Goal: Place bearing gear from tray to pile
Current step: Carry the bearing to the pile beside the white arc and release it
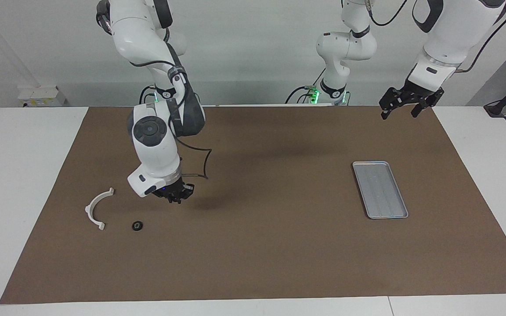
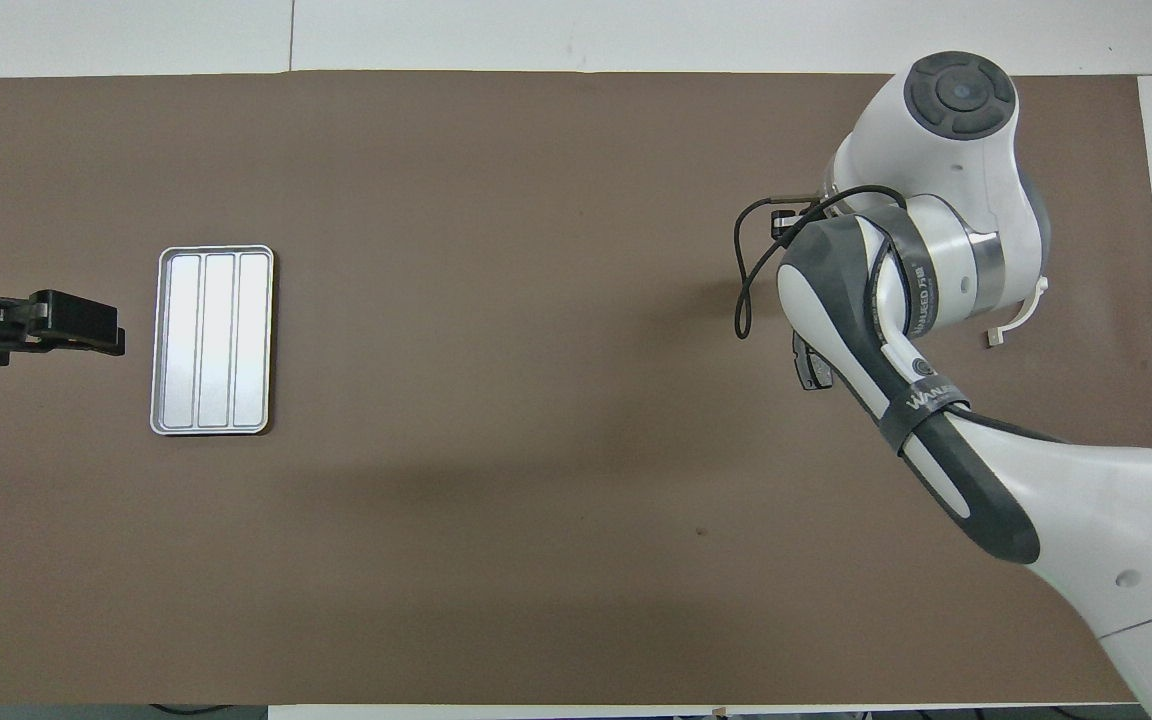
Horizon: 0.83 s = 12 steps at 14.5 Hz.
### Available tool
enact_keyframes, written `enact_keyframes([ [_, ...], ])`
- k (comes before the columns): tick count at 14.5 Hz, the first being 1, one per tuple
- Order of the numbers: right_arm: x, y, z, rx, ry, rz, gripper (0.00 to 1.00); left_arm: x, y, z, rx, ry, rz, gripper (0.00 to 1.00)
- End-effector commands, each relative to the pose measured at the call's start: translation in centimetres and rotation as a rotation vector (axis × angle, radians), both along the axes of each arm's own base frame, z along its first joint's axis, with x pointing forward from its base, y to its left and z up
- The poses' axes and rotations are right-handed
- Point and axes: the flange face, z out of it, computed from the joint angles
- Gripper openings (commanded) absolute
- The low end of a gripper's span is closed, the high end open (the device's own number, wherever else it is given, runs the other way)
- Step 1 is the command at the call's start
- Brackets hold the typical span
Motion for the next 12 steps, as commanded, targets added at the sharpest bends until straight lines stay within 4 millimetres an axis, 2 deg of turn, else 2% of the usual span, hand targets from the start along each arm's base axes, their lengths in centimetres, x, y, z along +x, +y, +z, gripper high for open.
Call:
enact_keyframes([
  [1, -0.7, -3.0, -3.7, 0.021, -0.039, 0.054, 0.00, -0.3, 0.1, 0.0, -0.005, 0.006, 0.004, 1.00],
  [5, 0.2, -4.5, -7.8, 0.033, -0.064, 0.047, 0.00, -0.3, 0.1, 0.0, -0.005, 0.004, 0.004, 1.00],
  [7, 0.4, -4.5, -8.7, 0.036, -0.077, 0.053, 0.00, -0.3, 0.1, 0.0, -0.005, 0.006, 0.003, 1.00],
  [9, 0.4, -4.5, -8.7, 0.037, -0.074, 0.050, 0.00, -0.3, 0.1, 0.0, -0.005, 0.006, 0.003, 1.00],
  [10, 0.4, -4.5, -8.6, 0.036, -0.072, 0.044, 0.06, -0.4, 0.1, 0.0, -0.005, 0.006, 0.004, 1.00],
  [11, 0.4, -4.3, -8.5, 0.040, -0.073, 0.035, 0.87, -0.3, 0.1, 0.0, -0.005, 0.004, 0.004, 1.00],
  [12, 0.4, -4.3, -8.1, 0.038, -0.075, 0.031, 1.00, -0.3, 0.1, 0.0, -0.005, 0.006, 0.004, 1.00],
])
